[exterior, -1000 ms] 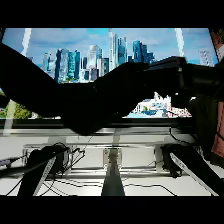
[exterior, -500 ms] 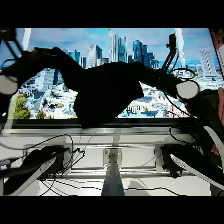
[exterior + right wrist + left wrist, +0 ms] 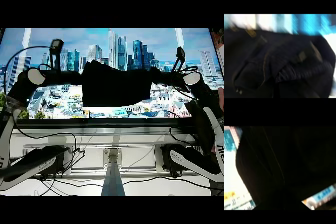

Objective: Fold the clothes and pants, and hang the long-sleeved shirts on hangers.

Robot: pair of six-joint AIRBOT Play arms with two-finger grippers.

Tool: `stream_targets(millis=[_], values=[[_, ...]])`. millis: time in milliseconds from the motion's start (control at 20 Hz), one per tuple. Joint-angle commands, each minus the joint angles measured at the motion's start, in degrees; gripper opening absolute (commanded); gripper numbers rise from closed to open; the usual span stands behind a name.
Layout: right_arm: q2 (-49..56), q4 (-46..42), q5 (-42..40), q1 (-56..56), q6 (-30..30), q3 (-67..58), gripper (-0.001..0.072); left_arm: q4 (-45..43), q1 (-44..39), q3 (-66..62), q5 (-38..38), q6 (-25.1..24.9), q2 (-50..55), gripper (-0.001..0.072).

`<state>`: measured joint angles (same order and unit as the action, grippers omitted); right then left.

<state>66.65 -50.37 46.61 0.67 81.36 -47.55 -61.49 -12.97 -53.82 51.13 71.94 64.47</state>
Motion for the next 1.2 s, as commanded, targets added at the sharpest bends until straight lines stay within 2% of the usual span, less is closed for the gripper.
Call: stream_targets(millis=[0,150,200,250,300,350,450,500,650,800,1000,1150], values=[[1.38,-13.4,19.15,-3.56,-0.02,1.25,0.0027,-2.99,-0.66,2.21,8.5,3.72,2.99,0.0014],[2.32,-10.03,21.14,-1.29,-2.29,3.63,0.0028,-2.8,-0.85,3.87,4.83,3.72,8.31,0.0014],[2.45,-10.38,21.05,-0.2,-2.91,4.15,0.0064,-2.8,-0.85,3.87,4.52,3.72,10.23,0.0015],[2.45,-11.76,20.44,0.63,-2.93,4.33,0.0262,-2.78,-0.85,3.87,4.37,3.72,12.07,0.0015],[2.45,-13.75,19.28,1.07,-2.84,4.33,0.0561,-2.69,-0.85,3.87,4.42,3.72,13.97,0.0021],[2.45,-14.88,18.08,1.05,-2.54,4.33,0.0686,-2.1,-0.85,3.87,4.61,3.72,15.52,0.0105],[2.47,-16.59,15.13,0.26,0.31,4.33,0.0697,0.94,-0.85,3.87,4.59,3.72,17.84,0.0653],[2.45,-16.74,13.27,-0.37,2.6,4.33,0.0696,2.56,-0.85,3.87,4.59,3.69,18.45,0.0701],[2.91,-14.69,9.25,-3.37,5.64,3.87,0.0696,4.57,-0.85,3.87,4.37,3.5,18.69,0.0699],[6.58,-7.93,12.11,-8.59,4.52,1.81,0.0696,4.57,-0.85,3.87,4.35,3.5,18.69,0.0698],[15.45,5.99,18.38,-9.9,-5.18,1.01,0.0691,4.57,-0.85,3.87,3.72,3.52,18.71,0.0698],[21.07,13.94,15.87,-7.72,-12.9,1.01,0.0674,4.59,-0.85,3.87,3.69,3.52,18.71,0.0697]])
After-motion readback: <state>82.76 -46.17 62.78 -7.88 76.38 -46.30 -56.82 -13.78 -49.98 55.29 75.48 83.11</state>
